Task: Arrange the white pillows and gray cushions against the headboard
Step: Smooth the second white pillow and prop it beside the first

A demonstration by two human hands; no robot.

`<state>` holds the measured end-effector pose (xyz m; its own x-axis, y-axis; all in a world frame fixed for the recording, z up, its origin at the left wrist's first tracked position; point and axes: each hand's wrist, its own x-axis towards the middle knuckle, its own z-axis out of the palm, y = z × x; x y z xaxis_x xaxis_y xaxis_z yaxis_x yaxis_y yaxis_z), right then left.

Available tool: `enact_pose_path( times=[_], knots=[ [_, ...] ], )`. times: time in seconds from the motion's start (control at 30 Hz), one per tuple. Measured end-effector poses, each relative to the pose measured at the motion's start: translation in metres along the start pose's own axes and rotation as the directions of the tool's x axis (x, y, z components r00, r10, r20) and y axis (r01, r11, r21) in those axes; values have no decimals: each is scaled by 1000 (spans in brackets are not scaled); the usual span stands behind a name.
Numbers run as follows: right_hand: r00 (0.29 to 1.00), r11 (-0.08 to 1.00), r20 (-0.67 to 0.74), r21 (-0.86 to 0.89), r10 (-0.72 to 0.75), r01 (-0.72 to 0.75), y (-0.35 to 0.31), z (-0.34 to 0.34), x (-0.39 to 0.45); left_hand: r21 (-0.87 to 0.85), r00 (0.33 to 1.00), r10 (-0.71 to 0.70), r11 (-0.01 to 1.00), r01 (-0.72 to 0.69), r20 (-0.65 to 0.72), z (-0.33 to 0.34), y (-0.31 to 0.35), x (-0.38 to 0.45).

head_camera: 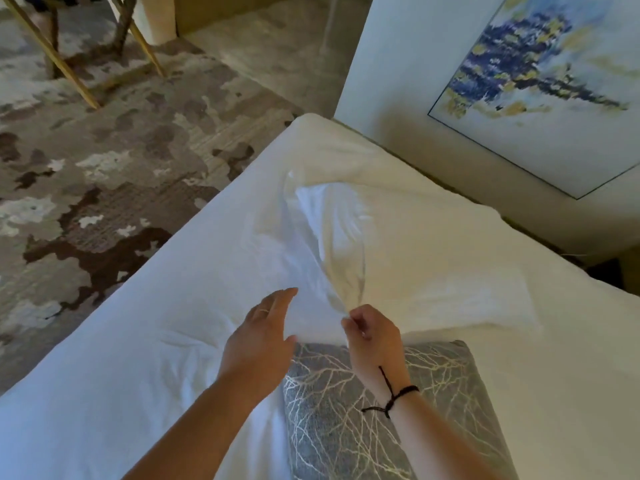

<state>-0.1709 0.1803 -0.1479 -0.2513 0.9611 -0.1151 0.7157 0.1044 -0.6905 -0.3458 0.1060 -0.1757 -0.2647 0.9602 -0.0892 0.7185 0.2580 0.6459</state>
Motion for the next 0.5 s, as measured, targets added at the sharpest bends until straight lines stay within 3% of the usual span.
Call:
enact_pose_path(
  times=[0.1, 0.2, 0.27, 0.37, 0.5],
  knots=[
    [999, 999, 32, 43, 1, -2, 1, -57, -35, 219, 976, 206, 951, -216, 68, 0, 43, 16],
    [996, 999, 85, 29, -28, 26, 7, -112, -67, 411, 882, 418, 780, -472, 218, 19, 88, 23],
    [988, 998, 145, -1, -61, 61, 11, -139, -85, 426, 814, 499, 694, -581, 298, 37, 119, 20],
    [976, 988, 180, -79, -120, 136, 25, -167, -101, 343, 744, 610, 661, -667, 271, 59, 158, 10],
    [987, 997, 141, 27, -77, 74, 49, -190, -119, 295, 728, 655, 668, -683, 203, 66, 195, -10]
  ],
)
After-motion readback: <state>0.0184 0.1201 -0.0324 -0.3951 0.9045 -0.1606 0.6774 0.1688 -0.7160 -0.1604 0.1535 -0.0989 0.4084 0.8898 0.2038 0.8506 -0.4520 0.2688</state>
